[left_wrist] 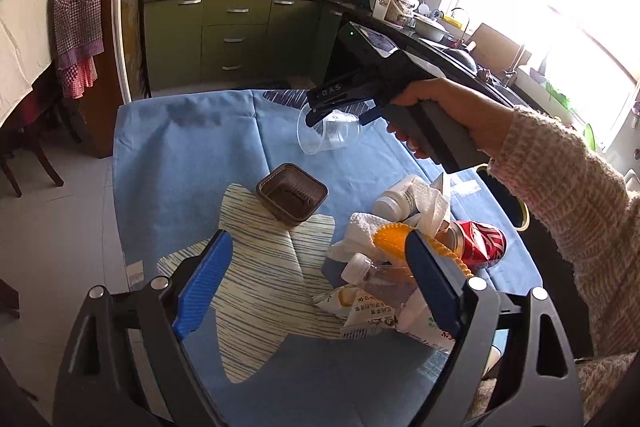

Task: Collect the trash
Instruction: 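Grasp the clear plastic cup with the right tool and lift it, then carry the plastic cup over the bin and release it inside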

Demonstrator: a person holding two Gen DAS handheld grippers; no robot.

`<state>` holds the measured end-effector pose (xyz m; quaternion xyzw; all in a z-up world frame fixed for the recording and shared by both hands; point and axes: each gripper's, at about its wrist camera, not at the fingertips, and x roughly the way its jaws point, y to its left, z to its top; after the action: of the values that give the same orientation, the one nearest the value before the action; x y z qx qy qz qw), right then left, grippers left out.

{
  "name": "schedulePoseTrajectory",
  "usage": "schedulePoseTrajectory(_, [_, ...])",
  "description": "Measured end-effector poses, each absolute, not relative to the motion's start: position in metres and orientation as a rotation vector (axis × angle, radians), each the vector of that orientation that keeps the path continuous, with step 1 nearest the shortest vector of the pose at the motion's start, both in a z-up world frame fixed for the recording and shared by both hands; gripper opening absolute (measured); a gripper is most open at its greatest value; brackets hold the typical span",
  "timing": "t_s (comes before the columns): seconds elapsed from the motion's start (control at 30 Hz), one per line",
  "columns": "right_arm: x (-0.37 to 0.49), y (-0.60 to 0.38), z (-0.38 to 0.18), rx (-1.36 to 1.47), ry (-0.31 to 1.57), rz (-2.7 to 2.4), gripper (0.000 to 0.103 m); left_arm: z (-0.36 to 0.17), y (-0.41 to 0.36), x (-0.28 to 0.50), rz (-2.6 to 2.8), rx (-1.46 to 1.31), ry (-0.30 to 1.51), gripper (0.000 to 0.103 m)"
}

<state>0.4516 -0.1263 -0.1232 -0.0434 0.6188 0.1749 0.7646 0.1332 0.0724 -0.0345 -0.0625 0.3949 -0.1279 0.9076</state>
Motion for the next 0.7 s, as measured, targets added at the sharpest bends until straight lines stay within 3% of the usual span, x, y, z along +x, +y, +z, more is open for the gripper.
schedulePoseTrajectory(0.03, [0.452,-0.127,-0.125,-0.103,1.345,0.365,0.085,-0.036,0.072,0.133,-0.265,-0.133,0.816,0.083])
schedulePoseTrajectory(0.1, [0.454,-0.128,-0.128,-0.095,1.350,0.357,0.082,-0.037,0.072,0.133,-0.268,-0.134,0.820,0.083])
schedulePoseTrajectory(0.43, [0.418,-0.173,-0.074,-0.034,1.246,0.472,0.081,-0.042,0.067,0.133,-0.270,-0.136,0.834,0.083])
schedulePoseTrajectory(0.7, [0.357,-0.321,-0.026,0.122,1.140,0.389,0.082,-0.040,0.052,0.128,-0.298,-0.126,0.829,0.084])
